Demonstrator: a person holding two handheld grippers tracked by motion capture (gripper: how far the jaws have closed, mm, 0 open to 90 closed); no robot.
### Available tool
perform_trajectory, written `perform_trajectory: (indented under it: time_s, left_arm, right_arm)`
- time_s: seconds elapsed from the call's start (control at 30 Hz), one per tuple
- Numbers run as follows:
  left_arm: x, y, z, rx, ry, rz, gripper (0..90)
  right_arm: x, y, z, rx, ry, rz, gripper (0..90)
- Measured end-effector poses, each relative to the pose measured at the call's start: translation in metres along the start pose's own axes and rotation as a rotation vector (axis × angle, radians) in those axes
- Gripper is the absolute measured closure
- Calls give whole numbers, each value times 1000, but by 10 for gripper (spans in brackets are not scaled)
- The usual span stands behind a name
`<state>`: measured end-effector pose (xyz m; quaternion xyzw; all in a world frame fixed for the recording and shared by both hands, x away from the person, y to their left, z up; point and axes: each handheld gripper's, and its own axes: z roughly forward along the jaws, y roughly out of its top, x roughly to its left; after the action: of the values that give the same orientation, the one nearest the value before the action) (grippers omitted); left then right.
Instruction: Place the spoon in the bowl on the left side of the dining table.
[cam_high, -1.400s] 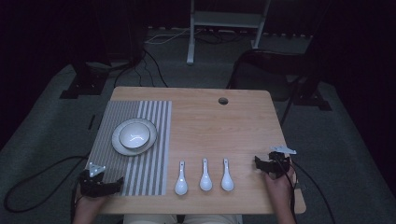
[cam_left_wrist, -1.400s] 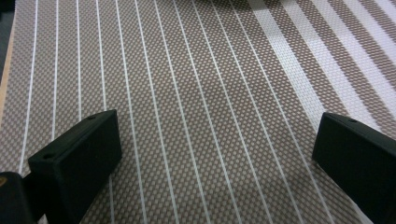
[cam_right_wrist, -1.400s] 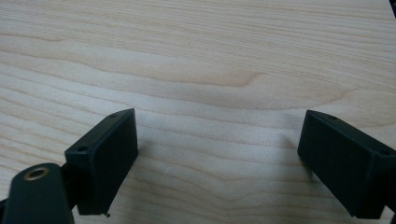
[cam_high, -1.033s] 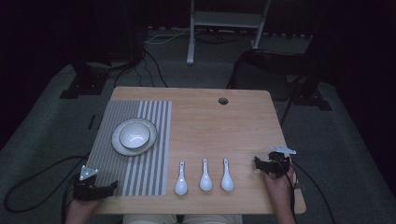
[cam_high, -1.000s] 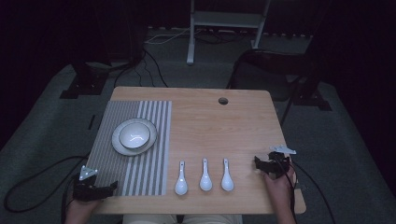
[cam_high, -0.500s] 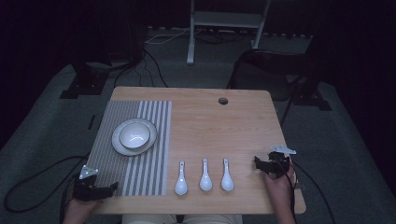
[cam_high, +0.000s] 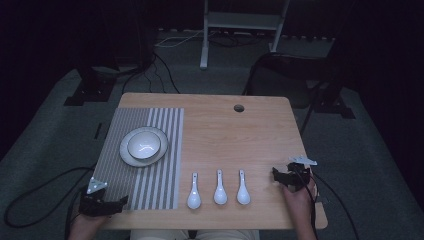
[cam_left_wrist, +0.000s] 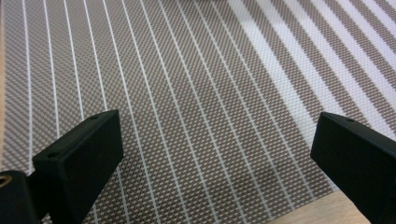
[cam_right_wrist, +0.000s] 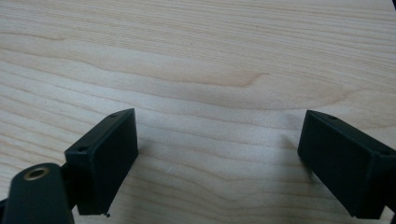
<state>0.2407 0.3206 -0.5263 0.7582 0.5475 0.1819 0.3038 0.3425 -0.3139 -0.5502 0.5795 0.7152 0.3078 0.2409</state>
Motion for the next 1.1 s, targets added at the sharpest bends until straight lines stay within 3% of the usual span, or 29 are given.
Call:
perform_trajectory:
  time_s: [0.4, 0.77, 1.1]
  left_arm:
    - [-15, 12, -7, -23, -51, 25, 25]
    - [-32, 27, -5, -19, -66, 54, 26]
    - [-57, 48, -2, -35, -135, 114, 26]
  right_arm:
    - [0, 0, 0, 0, 0, 0, 114]
    - [0, 0, 0, 0, 0, 0, 114]
    - [0, 0, 0, 0, 0, 0, 114]
